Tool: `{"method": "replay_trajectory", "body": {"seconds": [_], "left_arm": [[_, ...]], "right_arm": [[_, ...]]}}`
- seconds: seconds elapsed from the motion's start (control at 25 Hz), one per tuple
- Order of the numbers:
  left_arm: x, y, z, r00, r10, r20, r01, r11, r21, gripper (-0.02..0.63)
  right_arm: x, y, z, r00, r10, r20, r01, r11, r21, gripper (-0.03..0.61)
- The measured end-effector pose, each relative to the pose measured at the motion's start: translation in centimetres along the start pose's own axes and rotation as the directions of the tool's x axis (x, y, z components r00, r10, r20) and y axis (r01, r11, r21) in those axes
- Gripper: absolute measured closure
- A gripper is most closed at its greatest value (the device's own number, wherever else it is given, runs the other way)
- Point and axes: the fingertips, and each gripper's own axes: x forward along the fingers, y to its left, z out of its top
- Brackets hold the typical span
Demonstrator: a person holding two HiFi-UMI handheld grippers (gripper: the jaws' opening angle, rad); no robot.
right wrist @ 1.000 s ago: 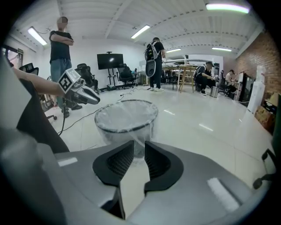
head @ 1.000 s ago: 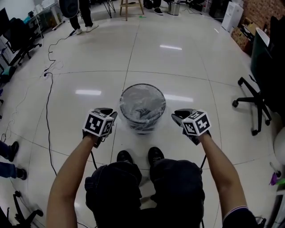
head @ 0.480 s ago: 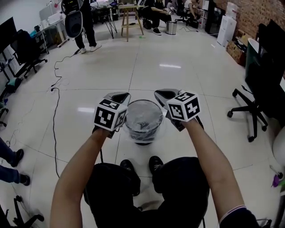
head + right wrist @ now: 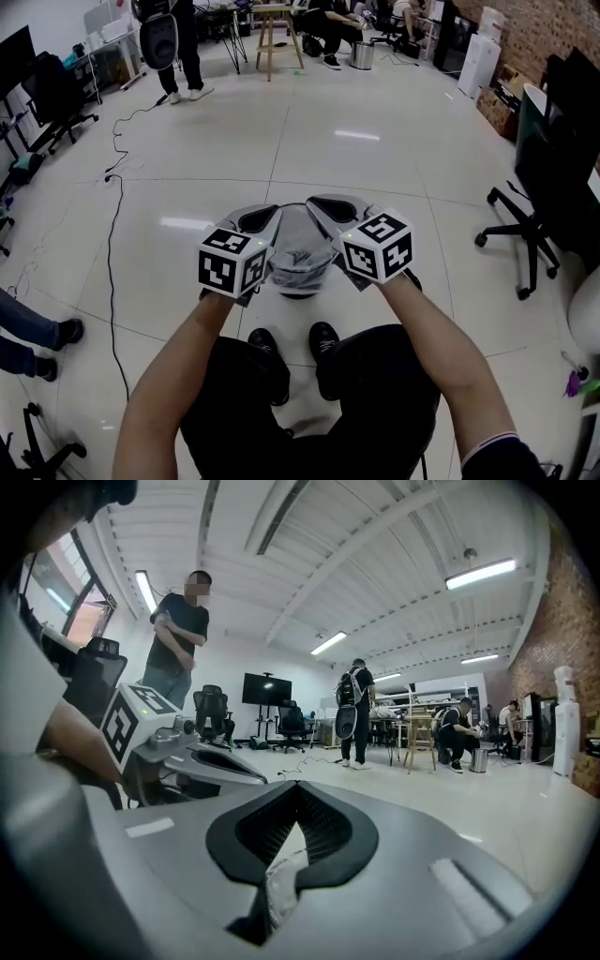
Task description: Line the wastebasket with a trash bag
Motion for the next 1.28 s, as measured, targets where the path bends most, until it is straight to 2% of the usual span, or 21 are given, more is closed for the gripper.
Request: {"method": "replay_trajectory", "body": {"seconds": [0.16,1.28], "left_arm": [[-0.13,-1.20,0.26,1.000,-0.011,0.023,0.010,0.999,0.035,0.601],[-0.30,-0.83,0.43,1.000,0.007,0.025,-0.007,1.000,0.005,0.601]], "right_arm": [[0.29,-0.03,0.26,1.000,-0.006,0.016,0.006,1.000,0.028,0.577],[0.04,-0.10,0.63,1.000,-0.005,0.025,0.004,0.999,0.034,0.578]]}}
